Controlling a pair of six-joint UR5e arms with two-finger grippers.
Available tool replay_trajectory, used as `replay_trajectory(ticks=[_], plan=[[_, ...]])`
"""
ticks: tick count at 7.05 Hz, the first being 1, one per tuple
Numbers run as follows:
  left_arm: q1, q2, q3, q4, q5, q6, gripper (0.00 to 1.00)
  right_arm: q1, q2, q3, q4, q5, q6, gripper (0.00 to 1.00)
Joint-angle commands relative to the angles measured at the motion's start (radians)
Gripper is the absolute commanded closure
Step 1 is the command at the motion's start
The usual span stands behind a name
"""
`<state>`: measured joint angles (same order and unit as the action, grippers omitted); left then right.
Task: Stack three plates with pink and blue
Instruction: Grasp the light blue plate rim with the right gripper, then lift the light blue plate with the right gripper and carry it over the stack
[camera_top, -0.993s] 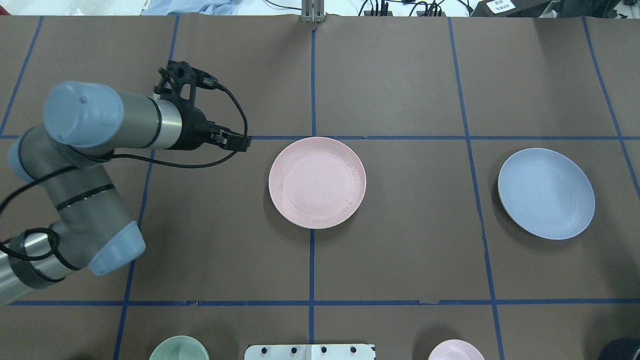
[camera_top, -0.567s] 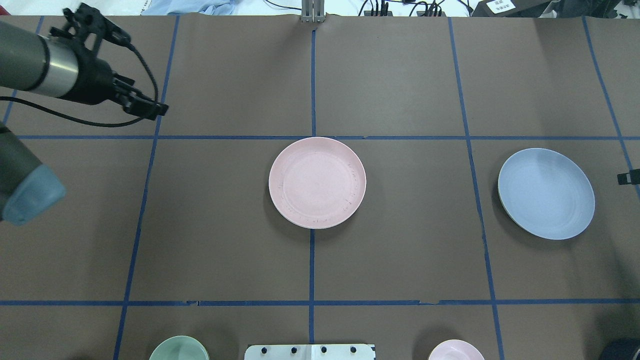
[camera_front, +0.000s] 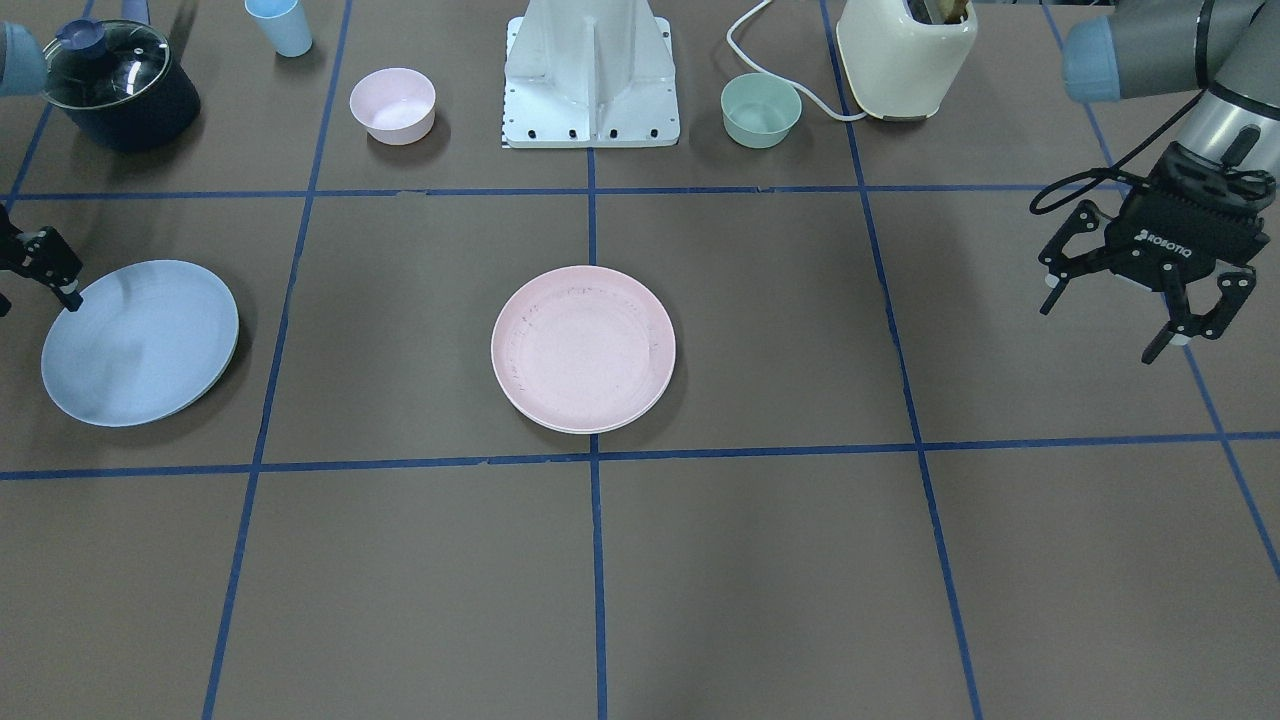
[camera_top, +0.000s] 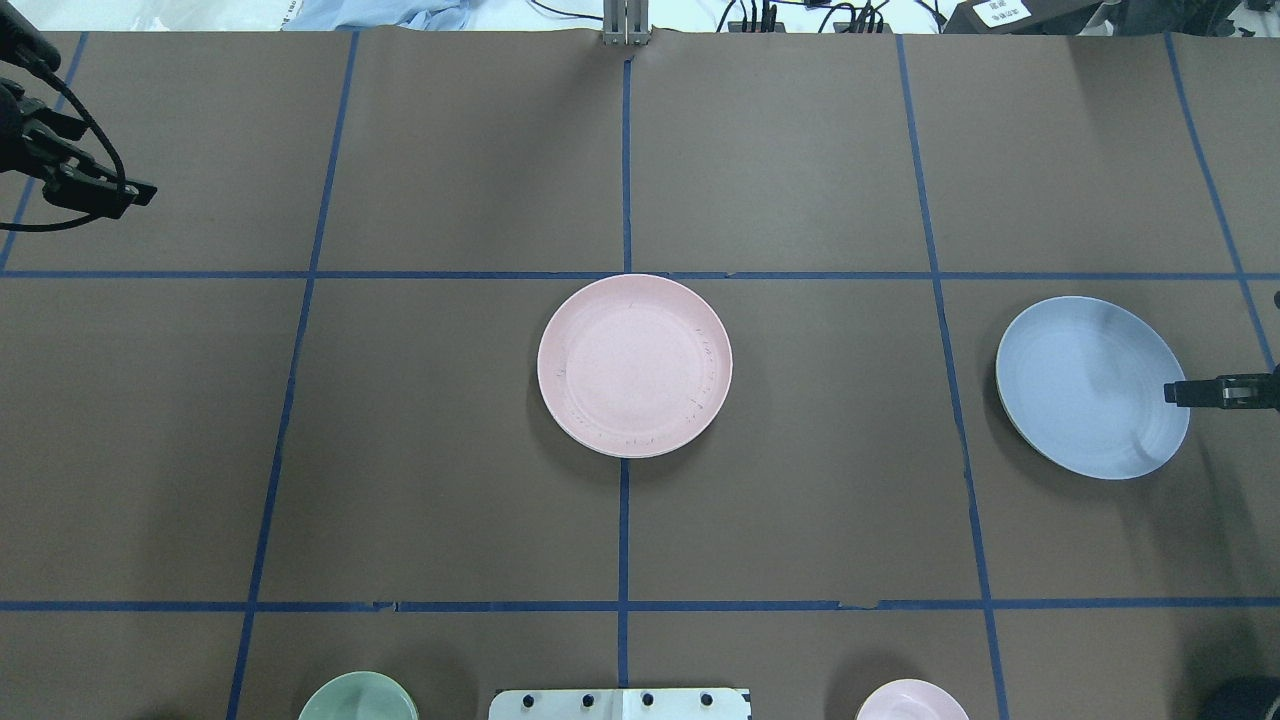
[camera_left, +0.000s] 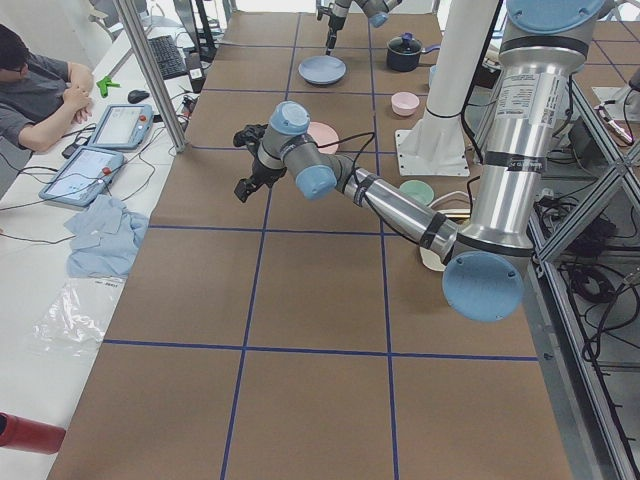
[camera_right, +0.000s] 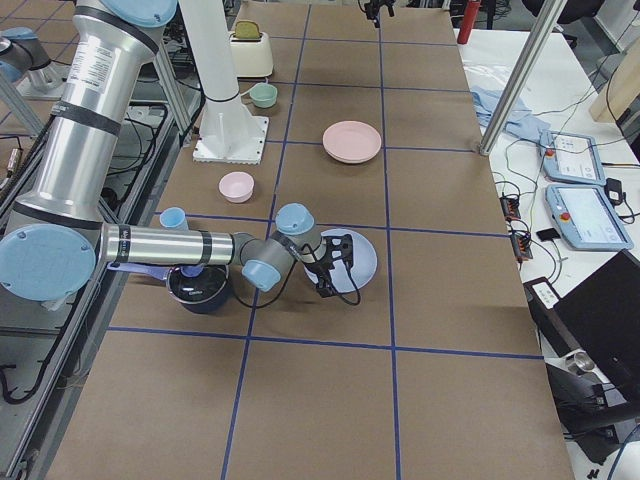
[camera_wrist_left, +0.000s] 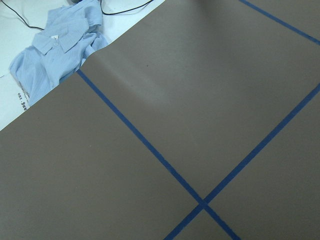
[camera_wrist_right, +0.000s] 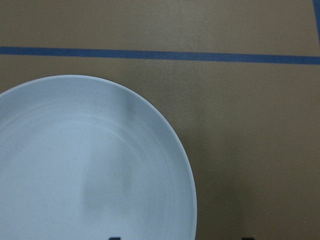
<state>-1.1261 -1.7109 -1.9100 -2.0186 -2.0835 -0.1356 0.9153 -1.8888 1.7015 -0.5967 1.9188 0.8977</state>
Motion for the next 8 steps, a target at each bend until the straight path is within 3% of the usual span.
replay_trajectory(ticks=[1,2,3,5,7,8], plan=[[-0.003,0.005,-0.001,-0.002,-0.001,-0.001,0.00,-0.022,0.028,-0.071,0.058,-0.032,0.026,0.31],[-0.004,0.005,-0.001,-0.002,-0.001,-0.002,0.00,-0.024,0.042,-0.091,0.060,-0.029,0.029,0.59],[-0.003,0.005,0.000,-0.002,0.000,-0.006,0.00,-0.024,0.043,-0.092,0.061,-0.026,0.052,0.98],[-0.001,0.005,0.000,-0.002,-0.001,-0.007,0.00,-0.023,0.045,-0.065,0.060,-0.017,0.053,1.00],[-0.001,0.005,0.000,-0.002,-0.001,-0.009,0.00,0.008,0.071,0.044,0.031,0.078,0.075,1.00],[-0.001,0.004,0.000,-0.002,-0.001,-0.009,0.00,0.017,0.138,0.073,0.014,0.109,0.134,1.00]])
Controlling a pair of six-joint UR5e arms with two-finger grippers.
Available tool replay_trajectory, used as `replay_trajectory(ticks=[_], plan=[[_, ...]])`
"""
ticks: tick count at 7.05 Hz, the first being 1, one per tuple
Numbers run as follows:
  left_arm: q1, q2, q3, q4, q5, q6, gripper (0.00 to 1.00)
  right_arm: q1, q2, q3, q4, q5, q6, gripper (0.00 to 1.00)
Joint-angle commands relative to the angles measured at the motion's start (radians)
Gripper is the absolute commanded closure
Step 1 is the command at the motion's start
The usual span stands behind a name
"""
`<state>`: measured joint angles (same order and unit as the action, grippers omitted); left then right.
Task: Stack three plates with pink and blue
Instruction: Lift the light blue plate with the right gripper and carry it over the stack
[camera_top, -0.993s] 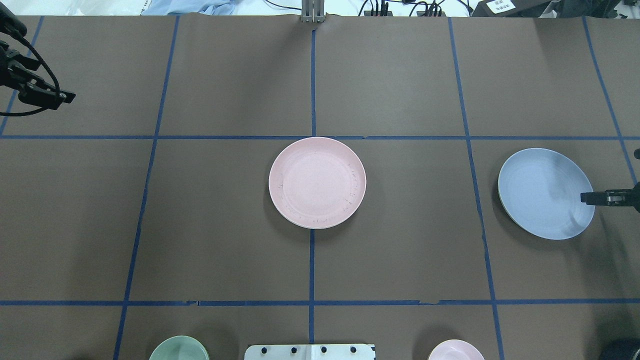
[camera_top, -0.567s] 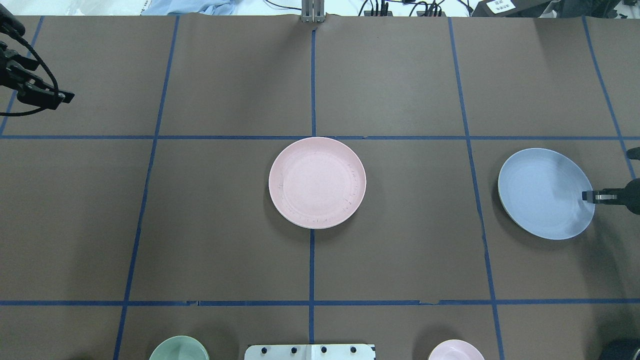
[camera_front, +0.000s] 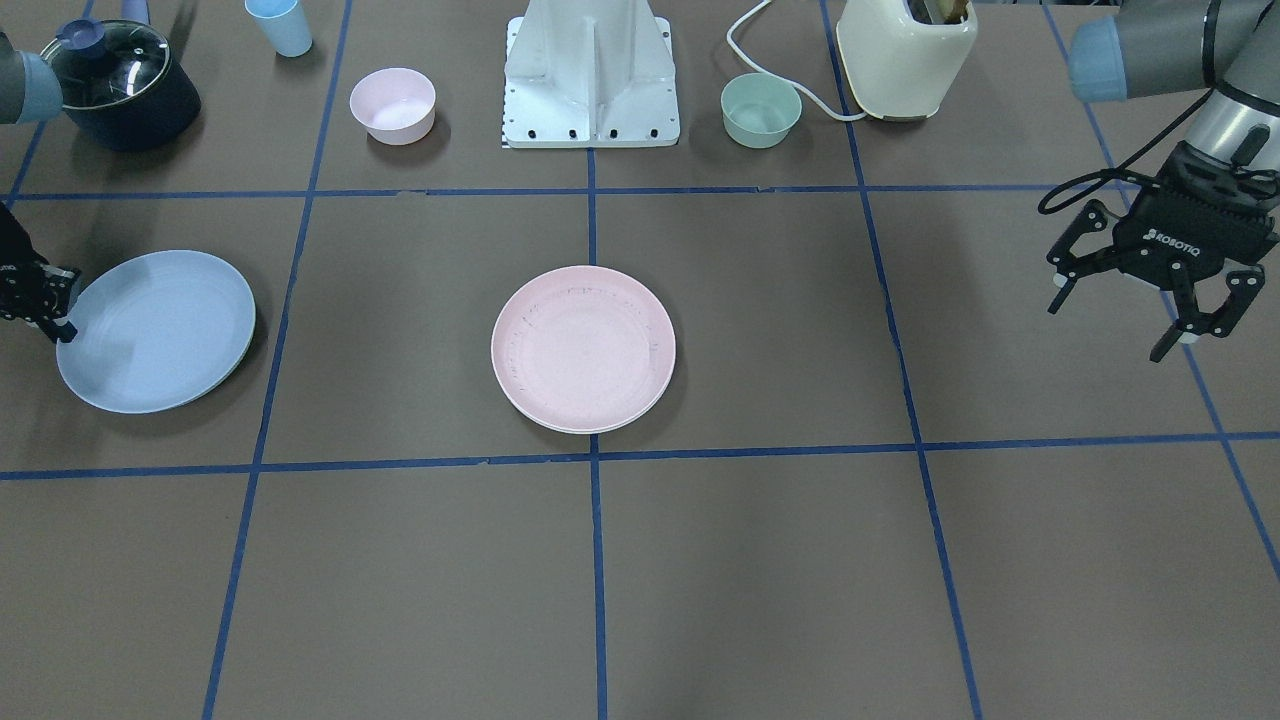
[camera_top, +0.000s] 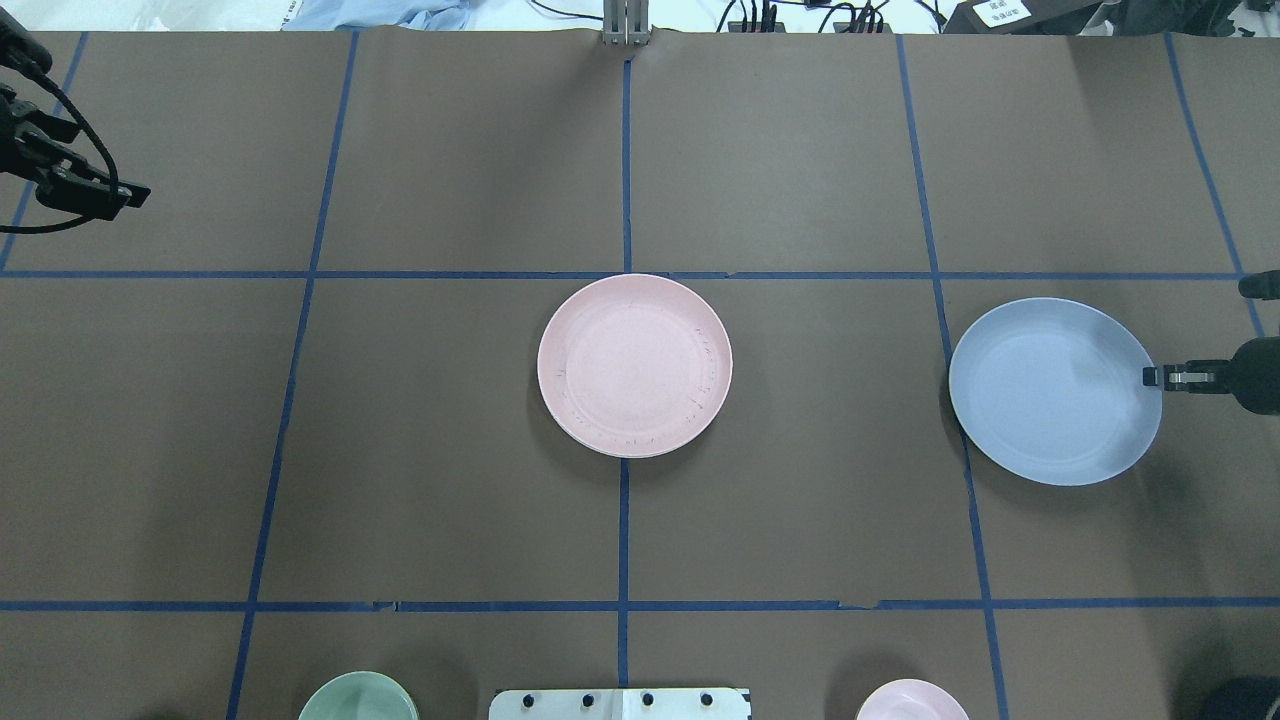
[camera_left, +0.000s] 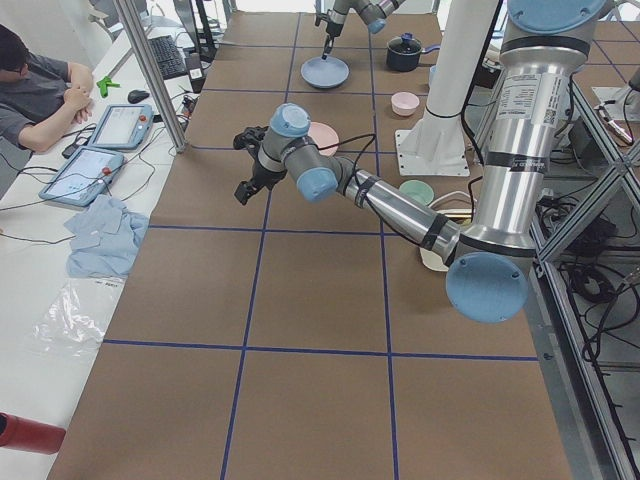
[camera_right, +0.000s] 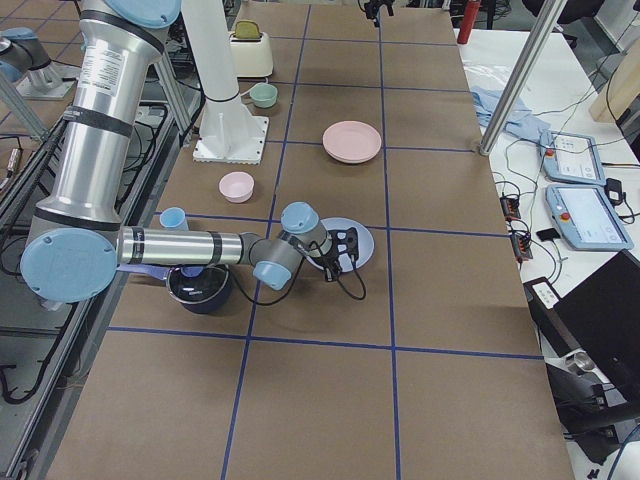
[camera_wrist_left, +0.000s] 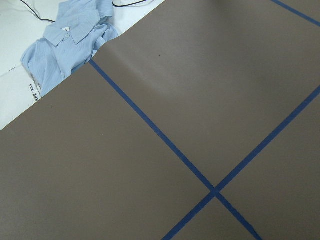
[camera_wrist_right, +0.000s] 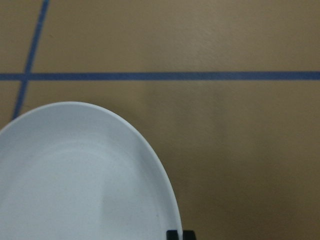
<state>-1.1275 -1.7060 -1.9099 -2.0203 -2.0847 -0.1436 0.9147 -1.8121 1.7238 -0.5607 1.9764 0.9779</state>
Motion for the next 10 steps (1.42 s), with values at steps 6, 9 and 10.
replay_trajectory(ticks=[6,9,10], plan=[[0.002,-0.001,0.000,0.000,-0.002,-0.002,0.00,-0.270,0.576,0.063,-0.471,-0.219,0.352,1.00],[0.003,-0.001,0.003,0.000,-0.002,-0.002,0.00,-0.397,0.680,0.057,-0.585,-0.338,0.429,1.00],[0.002,-0.001,0.002,0.000,-0.002,-0.002,0.00,-0.416,0.695,0.056,-0.632,-0.353,0.429,1.00]])
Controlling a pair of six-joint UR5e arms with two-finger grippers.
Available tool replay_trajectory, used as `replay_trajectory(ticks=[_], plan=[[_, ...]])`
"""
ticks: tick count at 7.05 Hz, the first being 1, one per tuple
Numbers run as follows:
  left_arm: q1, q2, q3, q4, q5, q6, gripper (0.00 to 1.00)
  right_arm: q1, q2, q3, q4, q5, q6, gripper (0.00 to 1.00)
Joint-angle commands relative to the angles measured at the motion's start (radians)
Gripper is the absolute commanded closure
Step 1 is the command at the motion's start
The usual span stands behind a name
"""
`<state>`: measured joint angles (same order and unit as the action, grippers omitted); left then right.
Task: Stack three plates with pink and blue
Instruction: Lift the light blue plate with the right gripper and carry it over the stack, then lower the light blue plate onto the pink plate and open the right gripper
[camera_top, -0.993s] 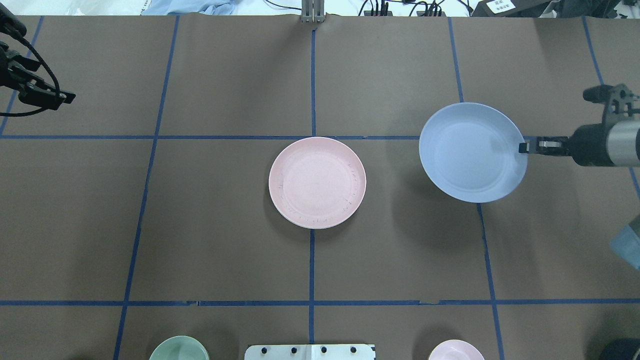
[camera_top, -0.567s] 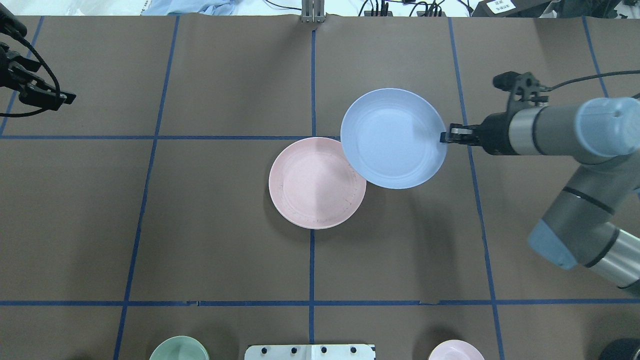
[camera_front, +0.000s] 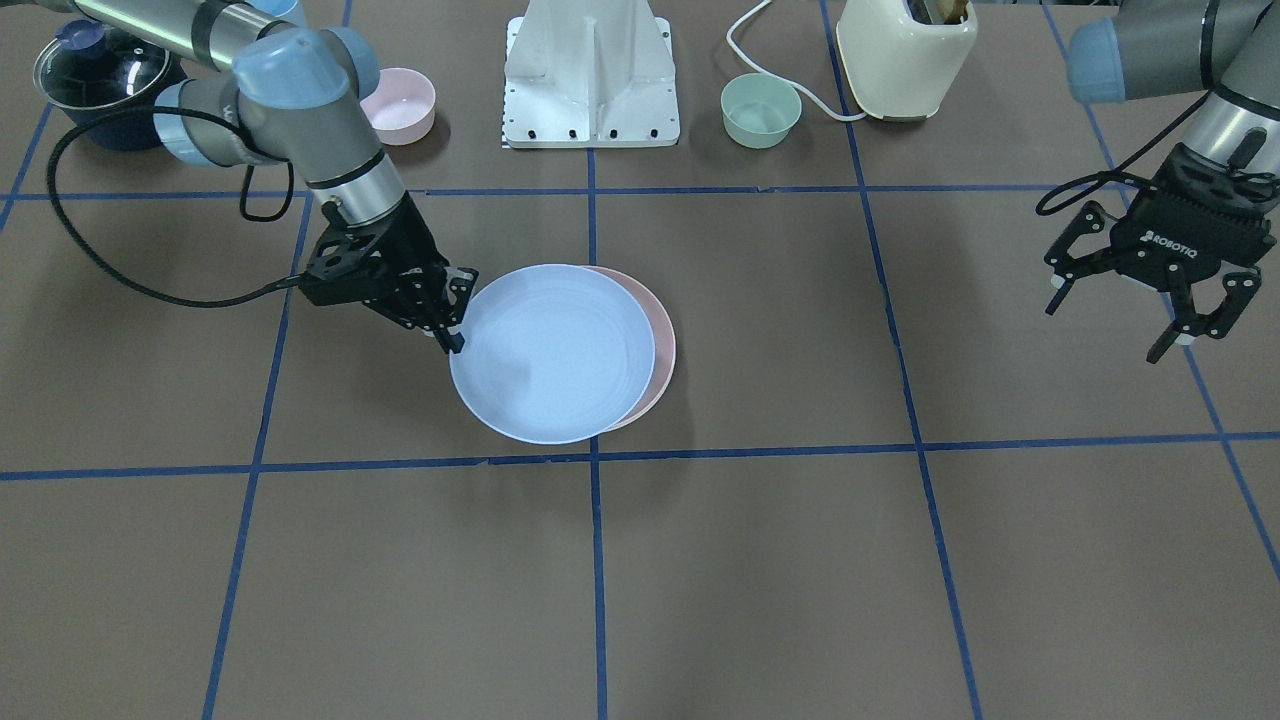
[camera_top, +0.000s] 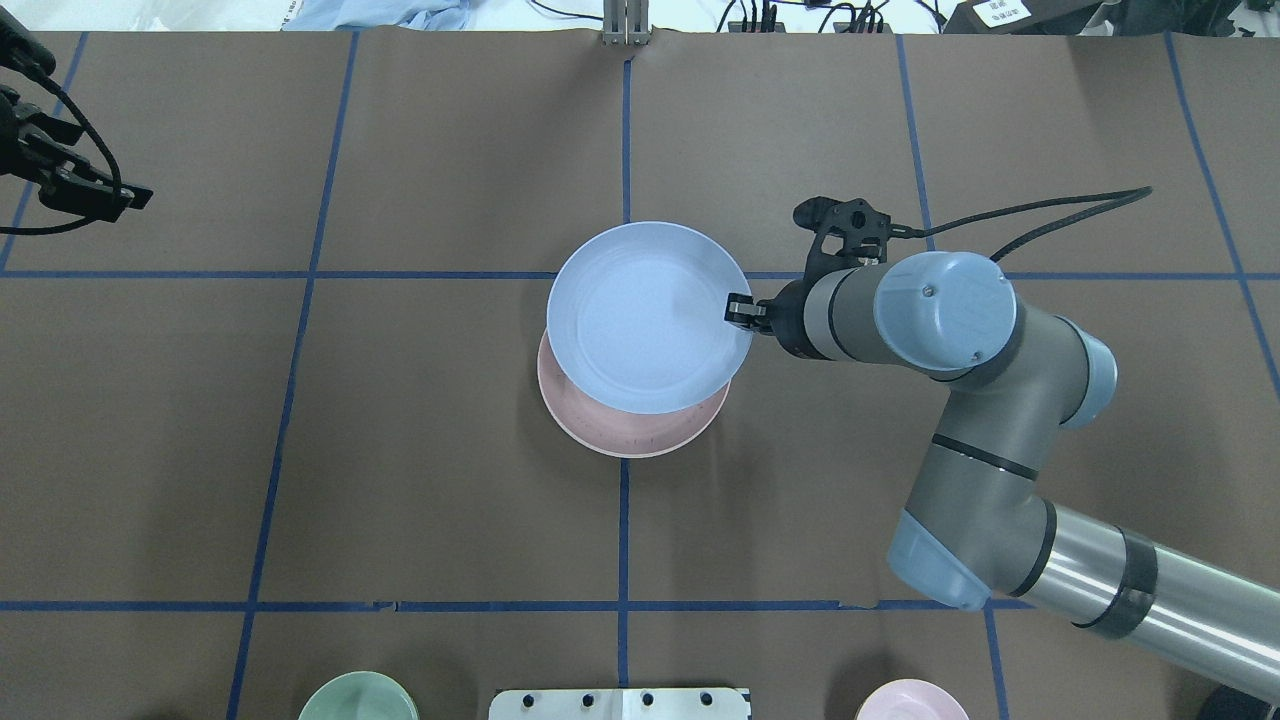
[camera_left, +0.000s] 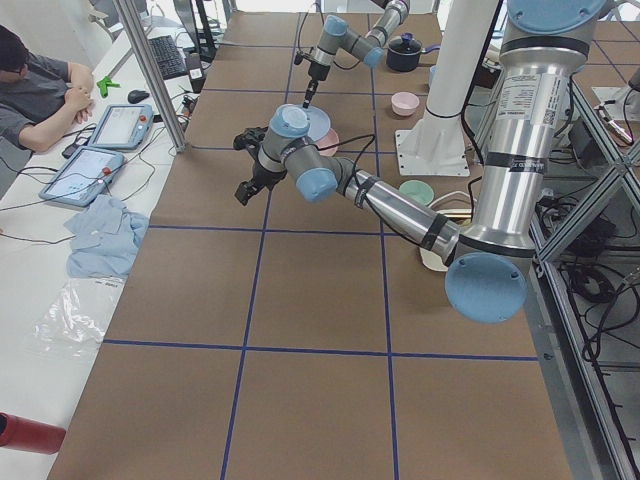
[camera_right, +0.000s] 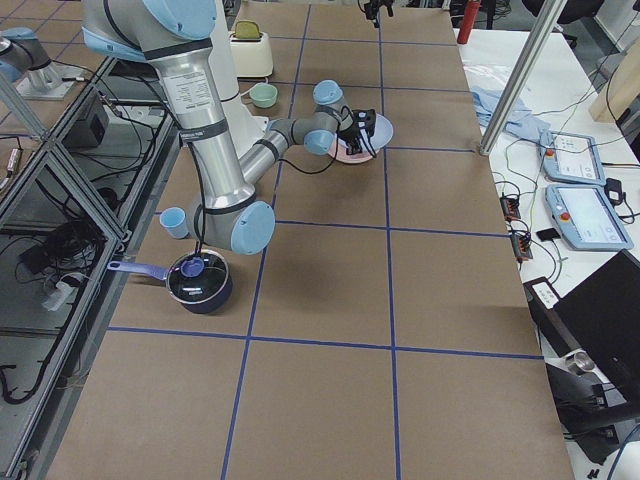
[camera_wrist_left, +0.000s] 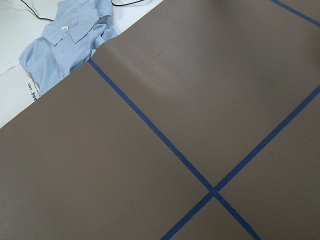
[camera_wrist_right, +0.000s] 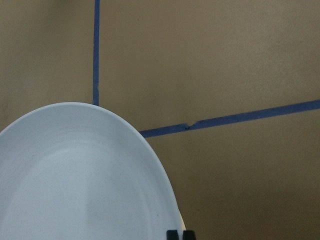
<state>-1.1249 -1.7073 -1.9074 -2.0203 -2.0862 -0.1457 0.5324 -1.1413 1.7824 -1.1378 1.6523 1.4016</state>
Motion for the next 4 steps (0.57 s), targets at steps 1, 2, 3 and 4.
replay_trajectory(ticks=[1,2,3,4], plan=[[0.000,0.000,0.001,0.000,0.000,0.000,0.00,-0.038,0.029,-0.004,-0.060,-0.032,0.005,1.00],[0.000,0.000,0.001,0.000,0.000,0.000,0.00,-0.054,0.037,-0.014,-0.060,-0.051,0.005,0.19],[-0.001,0.000,0.001,0.000,0.000,0.000,0.00,-0.069,0.052,-0.027,-0.068,-0.122,0.005,0.00],[-0.001,0.000,0.001,-0.002,0.000,0.000,0.00,-0.069,0.072,-0.029,-0.112,-0.123,0.004,0.00]])
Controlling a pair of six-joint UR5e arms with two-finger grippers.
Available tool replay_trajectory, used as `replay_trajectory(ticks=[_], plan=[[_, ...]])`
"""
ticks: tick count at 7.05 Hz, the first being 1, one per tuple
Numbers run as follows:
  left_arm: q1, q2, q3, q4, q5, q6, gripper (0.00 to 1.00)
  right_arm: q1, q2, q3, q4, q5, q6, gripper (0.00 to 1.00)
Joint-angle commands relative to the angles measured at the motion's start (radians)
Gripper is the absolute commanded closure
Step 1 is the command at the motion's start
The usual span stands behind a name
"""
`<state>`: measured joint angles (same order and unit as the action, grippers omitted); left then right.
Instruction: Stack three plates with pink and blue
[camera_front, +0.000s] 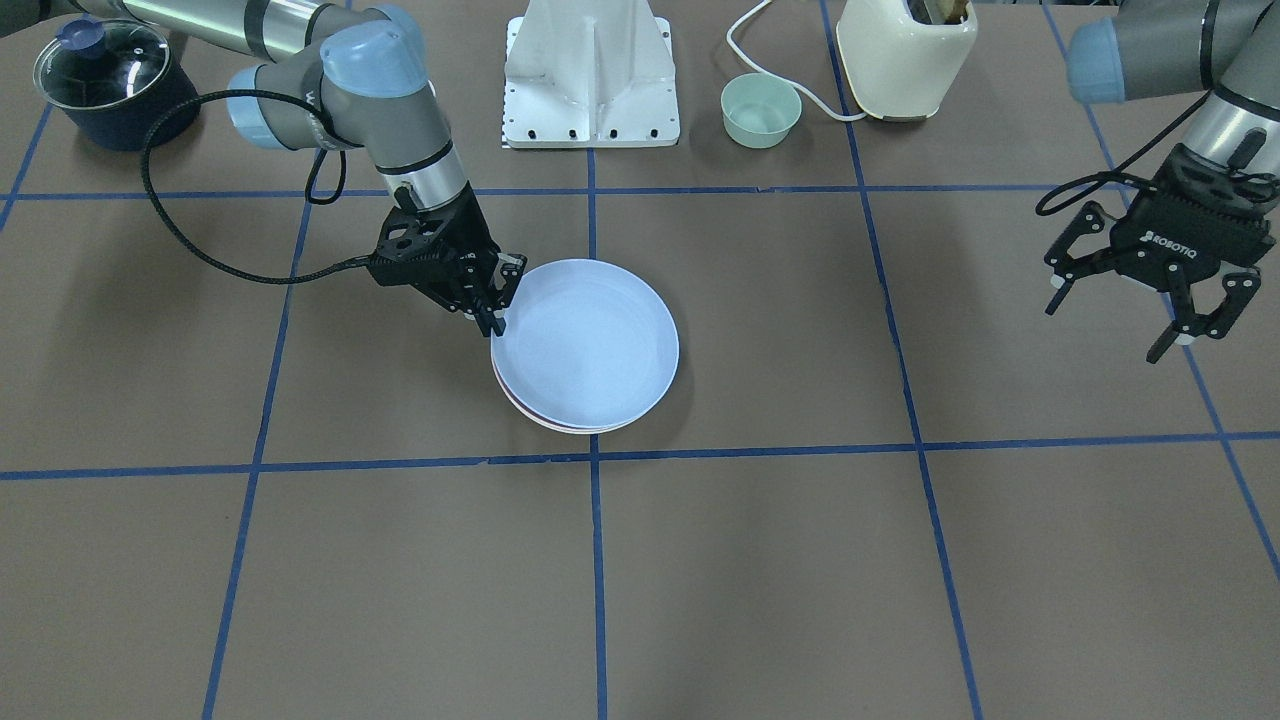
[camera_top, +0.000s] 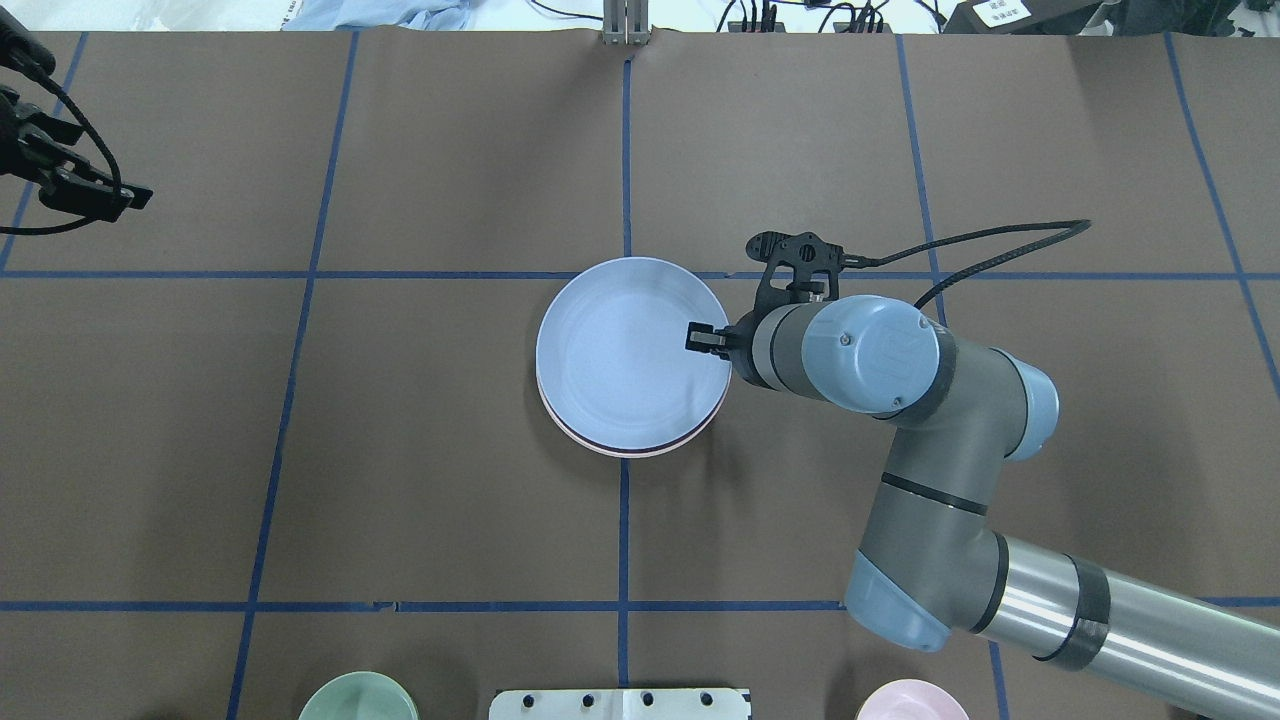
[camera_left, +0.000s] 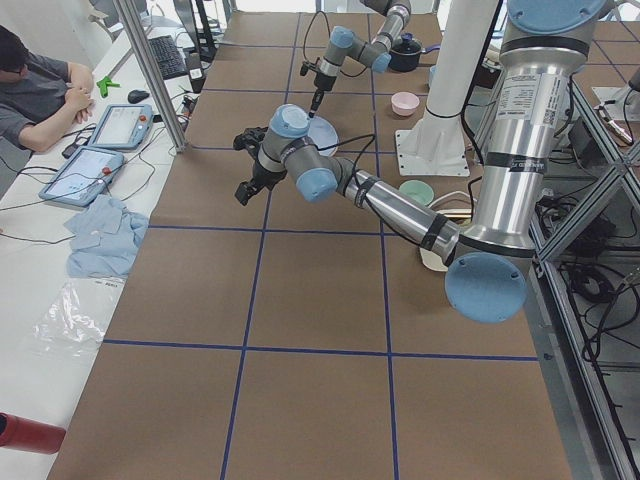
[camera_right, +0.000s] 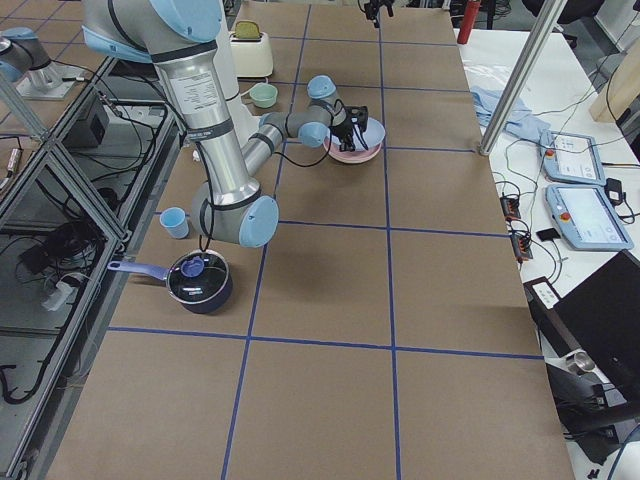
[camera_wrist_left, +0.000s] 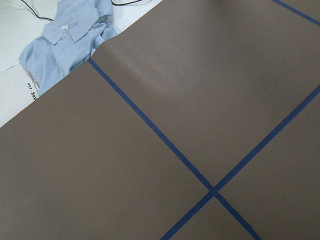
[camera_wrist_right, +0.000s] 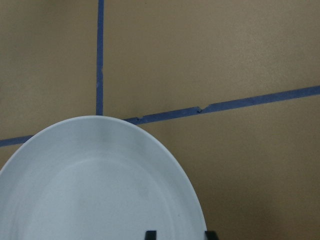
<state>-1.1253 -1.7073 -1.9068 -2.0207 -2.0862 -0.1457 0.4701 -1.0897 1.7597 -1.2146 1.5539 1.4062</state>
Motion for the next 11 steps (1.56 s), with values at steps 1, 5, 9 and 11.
replay_trajectory(ticks=[1,5,9,11], plan=[[-0.001,0.000,0.003,0.000,0.002,0.000,0.00,0.001,0.031,0.001,-0.080,-0.022,-0.006,0.00],[-0.004,0.092,0.059,0.003,0.011,0.014,0.00,0.325,0.022,0.096,-0.360,0.358,-0.348,0.00],[-0.238,0.120,0.130,0.133,-0.076,0.024,0.00,0.758,-0.157,0.096,-0.522,0.648,-1.116,0.00],[-0.321,0.120,0.132,0.302,-0.098,0.264,0.00,0.898,-0.345,0.099,-0.508,0.706,-1.367,0.00]])
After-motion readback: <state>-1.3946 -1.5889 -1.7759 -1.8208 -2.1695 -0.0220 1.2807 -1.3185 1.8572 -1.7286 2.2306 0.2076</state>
